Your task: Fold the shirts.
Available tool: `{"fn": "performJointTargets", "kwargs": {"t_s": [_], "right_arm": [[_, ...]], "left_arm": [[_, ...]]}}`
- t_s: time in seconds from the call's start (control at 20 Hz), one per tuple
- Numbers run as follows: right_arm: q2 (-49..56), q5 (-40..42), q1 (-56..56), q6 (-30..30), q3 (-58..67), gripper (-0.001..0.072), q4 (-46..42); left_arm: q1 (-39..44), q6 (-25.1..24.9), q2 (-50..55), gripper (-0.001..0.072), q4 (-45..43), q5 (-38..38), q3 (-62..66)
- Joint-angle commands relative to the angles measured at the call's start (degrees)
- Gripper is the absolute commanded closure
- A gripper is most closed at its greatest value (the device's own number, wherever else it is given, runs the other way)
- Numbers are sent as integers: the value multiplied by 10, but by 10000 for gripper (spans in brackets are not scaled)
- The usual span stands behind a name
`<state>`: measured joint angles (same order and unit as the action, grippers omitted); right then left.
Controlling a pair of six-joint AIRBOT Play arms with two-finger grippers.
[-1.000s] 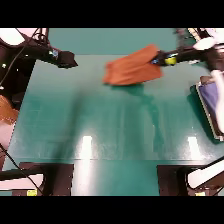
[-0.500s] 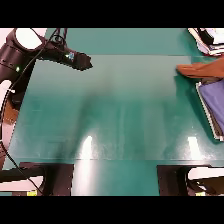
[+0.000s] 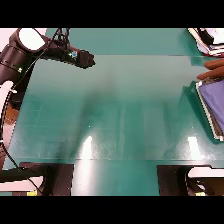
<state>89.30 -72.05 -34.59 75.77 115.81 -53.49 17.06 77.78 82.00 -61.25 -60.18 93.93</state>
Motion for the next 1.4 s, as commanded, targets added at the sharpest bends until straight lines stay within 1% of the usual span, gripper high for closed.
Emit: {"fn": "performJointTargets", "kwargs": {"t_s": [0.0, 0.15, 0.2, 0.4, 0.5, 0.65, 0.8, 0.85, 0.95, 1.0, 1.05, 1.2, 1.3, 1.35], "right_arm": [[-53, -1, -22, 3, -38, 695, -2], [-110, -24, -54, 2, -111, 695, -7], [-128, -36, -64, 2, -135, 695, -22], [-212, -54, -98, 3, -270, 694, -125], [-248, -61, -120, 3, -341, 694, -161], [-290, -61, -163, 3, -438, 693, -171], [-318, -59, -195, 3, -504, 687, -173], [-322, -59, -205, 3, -520, 621, -180], [-325, -61, -215, 3, -536, 362, -205], [-325, -62, -220, 3, -538, 255, -220], [-325, -62, -225, 3, -535, 194, -230], [-325, -55, -228, 3, -497, 187, -212], [-325, -35, -206, 3, -460, 188, -146], [-325, -26, -183, 3, -440, 188, -98]], "left_arm": [[0, -1, 0, 681, 0, 3, 0], [0, -2, 0, 681, 0, 2, 0], [0, -2, 0, 681, 0, 2, 0], [0, -2, 0, 681, 0, 2, 0], [0, -2, 0, 681, 0, 2, 0], [0, -3, 0, 681, 0, 2, 0], [0, -3, 0, 681, 0, 1, 0], [0, -2, 0, 681, 0, 1, 0], [0, -2, 0, 681, 0, 1, 0], [0, -2, 0, 681, 0, 1, 0], [0, -2, 0, 681, 0, 1, 0], [0, -2, 0, 681, 0, 1, 0], [0, -2, 0, 681, 0, 2, 0], [0, -2, 0, 681, 0, 2, 0]]}}
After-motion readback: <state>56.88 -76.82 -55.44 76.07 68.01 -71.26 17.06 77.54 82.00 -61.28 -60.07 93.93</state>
